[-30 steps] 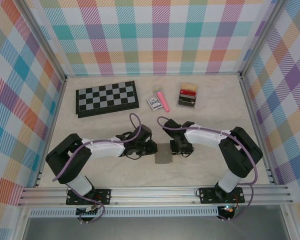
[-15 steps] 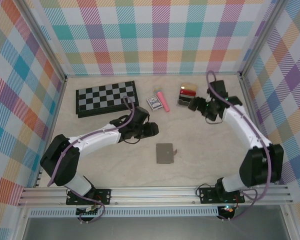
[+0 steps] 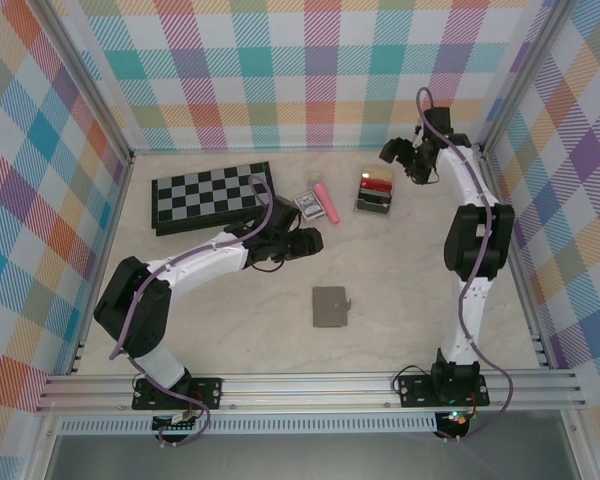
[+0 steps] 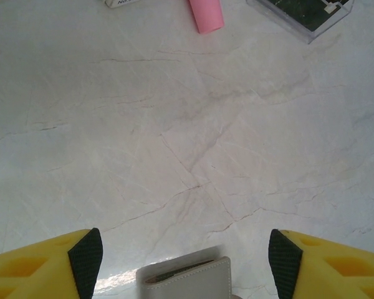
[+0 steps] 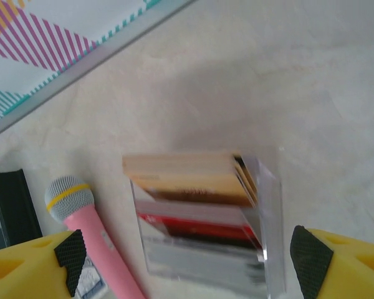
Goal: Put the credit cards into the card holder
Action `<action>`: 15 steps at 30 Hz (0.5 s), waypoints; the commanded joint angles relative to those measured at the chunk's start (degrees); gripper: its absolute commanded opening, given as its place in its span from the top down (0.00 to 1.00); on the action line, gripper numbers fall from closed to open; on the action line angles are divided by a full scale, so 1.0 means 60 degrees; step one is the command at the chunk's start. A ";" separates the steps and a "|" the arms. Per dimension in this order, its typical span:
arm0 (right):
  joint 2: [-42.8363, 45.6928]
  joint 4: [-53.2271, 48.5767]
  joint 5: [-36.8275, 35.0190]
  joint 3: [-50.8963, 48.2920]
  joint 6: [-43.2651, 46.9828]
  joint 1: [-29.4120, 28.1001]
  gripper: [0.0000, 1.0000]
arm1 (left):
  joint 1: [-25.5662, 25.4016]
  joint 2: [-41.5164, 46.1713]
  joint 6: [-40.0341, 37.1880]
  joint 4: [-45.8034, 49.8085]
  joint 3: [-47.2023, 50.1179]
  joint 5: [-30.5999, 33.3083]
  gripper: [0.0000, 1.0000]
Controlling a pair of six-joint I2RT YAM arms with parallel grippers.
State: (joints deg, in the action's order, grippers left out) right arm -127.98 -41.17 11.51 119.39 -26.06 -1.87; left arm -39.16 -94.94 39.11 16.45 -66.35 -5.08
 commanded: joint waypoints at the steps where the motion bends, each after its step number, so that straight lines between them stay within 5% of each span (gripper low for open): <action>1: -0.1036 -0.0807 0.0294 0.1596 0.0161 0.0084 0.12 | 0.0123 -0.0052 -0.0198 0.0150 -0.0301 -0.0186 0.26; 7: -0.2649 -0.1324 0.0701 0.3740 0.0184 0.0161 0.12 | 0.0182 -0.0172 -0.0210 0.0229 -0.0375 -0.0238 0.25; 15: -0.3655 -0.1183 0.2007 0.4228 0.0433 0.0348 0.13 | 0.0213 -0.0330 -0.0224 0.0331 -0.0496 -0.0359 0.25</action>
State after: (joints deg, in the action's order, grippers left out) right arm -147.63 -46.68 18.11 141.64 -25.65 -0.34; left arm -38.52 -96.23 38.89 16.86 -67.35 -6.17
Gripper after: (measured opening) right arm 0.873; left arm 0.752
